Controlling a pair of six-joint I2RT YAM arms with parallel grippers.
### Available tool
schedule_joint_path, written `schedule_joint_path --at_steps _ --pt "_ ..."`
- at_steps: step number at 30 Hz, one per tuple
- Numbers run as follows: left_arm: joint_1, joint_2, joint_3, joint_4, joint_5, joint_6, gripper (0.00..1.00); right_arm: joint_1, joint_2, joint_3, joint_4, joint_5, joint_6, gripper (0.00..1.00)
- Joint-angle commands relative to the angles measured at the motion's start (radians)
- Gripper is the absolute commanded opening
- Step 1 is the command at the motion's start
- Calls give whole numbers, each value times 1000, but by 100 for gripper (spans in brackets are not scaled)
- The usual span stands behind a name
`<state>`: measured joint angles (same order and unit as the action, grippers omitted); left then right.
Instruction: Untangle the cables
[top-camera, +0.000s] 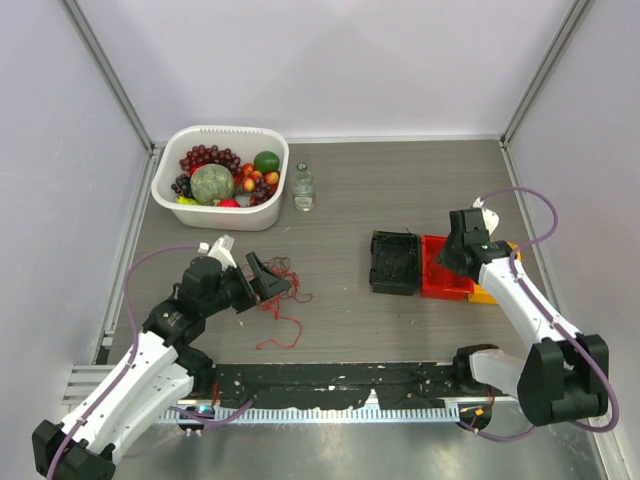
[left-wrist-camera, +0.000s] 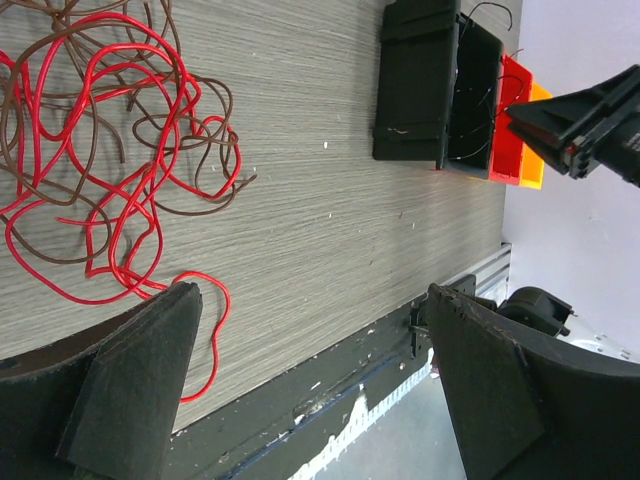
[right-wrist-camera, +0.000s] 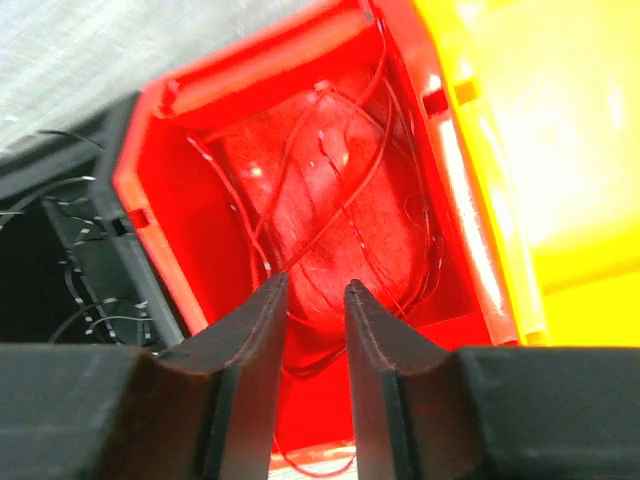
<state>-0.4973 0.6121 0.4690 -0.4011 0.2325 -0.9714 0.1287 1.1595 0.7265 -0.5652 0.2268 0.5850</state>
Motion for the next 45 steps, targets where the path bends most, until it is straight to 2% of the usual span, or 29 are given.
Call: schedule_joint_path --at_steps 1,3,10,13,15,16,18,25,29,30,32,35,39,42,45 --pt "2 -29 -1 47 10 -6 99 -4 -86 96 14 36 -37 41" --pt "2 -40 -6 57 8 -13 99 -4 -73 106 44 13 -51 46" --pt "3 -57 10 25 13 -6 99 -4 92 123 119 -37 -57 45" --pt "2 -75 13 1 -2 -1 99 -4 134 105 140 -29 -56 39" --pt "2 -86 11 -7 -10 0 99 -6 150 87 157 -11 -47 29" --pt "2 -90 11 -7 -12 2 99 -8 157 77 159 14 -34 13" --pt "2 -89 10 -7 -13 2 99 -17 172 54 153 57 -7 1" --pt "2 -54 8 19 -1 10 99 -34 217 -27 171 49 16 1" --pt "2 -35 2 28 -1 14 99 -34 135 -7 169 32 -10 1" --pt "2 -29 0 27 -4 14 99 -34 118 7 165 31 -16 2" --pt "2 -17 2 21 -16 13 99 -32 74 43 145 14 -39 11" --pt "2 3 5 13 -19 11 99 -34 29 85 97 -21 -73 42" --pt "2 15 0 19 -22 16 99 -32 -41 109 74 -56 -103 51" --pt "2 15 6 -2 -53 28 100 -24 -108 122 62 -99 -151 55" --pt "0 14 11 -34 -108 31 100 49 -171 143 65 -129 -181 56"
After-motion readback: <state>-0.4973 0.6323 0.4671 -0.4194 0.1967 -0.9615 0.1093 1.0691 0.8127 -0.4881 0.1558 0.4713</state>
